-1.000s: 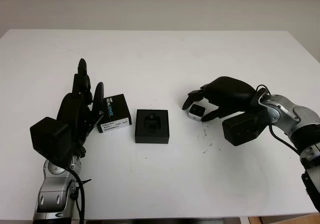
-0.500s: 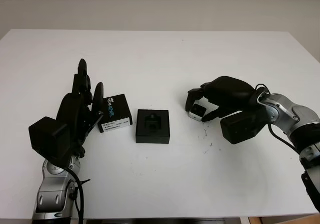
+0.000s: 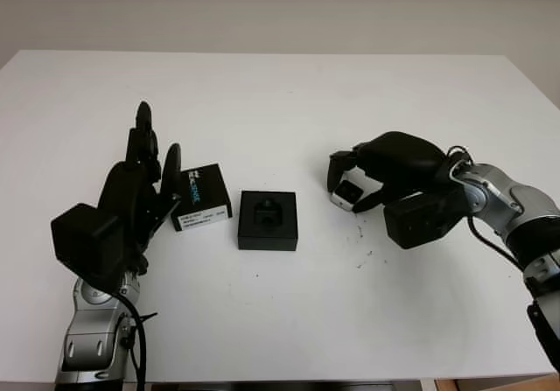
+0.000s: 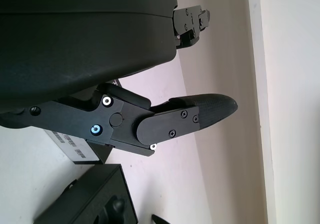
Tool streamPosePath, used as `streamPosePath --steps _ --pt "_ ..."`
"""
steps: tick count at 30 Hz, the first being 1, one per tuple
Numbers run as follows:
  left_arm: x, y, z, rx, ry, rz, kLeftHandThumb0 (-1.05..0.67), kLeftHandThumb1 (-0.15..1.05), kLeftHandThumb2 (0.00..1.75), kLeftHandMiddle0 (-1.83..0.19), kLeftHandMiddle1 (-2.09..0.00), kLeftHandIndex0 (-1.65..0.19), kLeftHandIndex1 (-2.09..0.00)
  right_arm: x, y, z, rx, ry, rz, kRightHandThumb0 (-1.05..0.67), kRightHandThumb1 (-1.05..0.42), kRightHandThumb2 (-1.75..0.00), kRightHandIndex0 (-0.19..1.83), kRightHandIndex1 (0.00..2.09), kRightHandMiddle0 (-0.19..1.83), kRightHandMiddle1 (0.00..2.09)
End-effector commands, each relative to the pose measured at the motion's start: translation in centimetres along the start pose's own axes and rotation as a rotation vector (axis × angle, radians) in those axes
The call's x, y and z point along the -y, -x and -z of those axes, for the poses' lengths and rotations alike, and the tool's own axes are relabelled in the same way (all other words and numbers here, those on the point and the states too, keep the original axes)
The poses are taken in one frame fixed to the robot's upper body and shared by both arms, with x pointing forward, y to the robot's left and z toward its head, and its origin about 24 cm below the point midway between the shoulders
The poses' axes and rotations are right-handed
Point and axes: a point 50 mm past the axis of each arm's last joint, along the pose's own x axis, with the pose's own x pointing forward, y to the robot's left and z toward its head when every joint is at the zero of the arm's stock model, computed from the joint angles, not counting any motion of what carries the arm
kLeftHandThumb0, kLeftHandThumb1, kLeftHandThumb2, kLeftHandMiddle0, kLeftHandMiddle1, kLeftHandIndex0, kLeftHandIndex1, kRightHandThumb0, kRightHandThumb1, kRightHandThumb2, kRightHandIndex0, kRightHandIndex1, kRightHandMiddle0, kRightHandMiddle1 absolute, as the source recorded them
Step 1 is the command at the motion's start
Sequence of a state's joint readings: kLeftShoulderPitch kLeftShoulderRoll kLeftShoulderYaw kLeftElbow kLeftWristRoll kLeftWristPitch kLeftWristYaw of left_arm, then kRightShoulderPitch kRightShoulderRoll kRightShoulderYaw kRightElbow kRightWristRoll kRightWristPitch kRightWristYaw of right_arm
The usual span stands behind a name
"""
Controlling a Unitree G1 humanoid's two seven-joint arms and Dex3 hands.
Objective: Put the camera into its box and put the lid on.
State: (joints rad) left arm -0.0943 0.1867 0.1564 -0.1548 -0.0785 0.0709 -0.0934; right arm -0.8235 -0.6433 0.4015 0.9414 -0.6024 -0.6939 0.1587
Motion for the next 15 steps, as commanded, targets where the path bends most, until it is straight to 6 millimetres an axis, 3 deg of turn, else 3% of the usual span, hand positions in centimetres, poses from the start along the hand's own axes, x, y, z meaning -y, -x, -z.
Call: streamPosePath --steps 1,15 --pt "0.26 0.15 -0.33 0.018 0.001 0.003 -0.64 1.05 0.60 0.16 -0.06 0.17 -0.05 -0.58 0.06 0.12 -0.008 -0.066 0.011 -0.35 -1.02 -0.05 0.36 0.32 0.28 1.60" --pt "0.97 0.47 -0.08 0.022 0.008 -0.004 -0.60 1.05 0.62 0.17 -0.05 0.17 -0.06 -0.05 -0.05 0.00 -0.003 -0.344 0.110 -0.37 -0.99 -0.05 0.32 0.21 0.28 1.65"
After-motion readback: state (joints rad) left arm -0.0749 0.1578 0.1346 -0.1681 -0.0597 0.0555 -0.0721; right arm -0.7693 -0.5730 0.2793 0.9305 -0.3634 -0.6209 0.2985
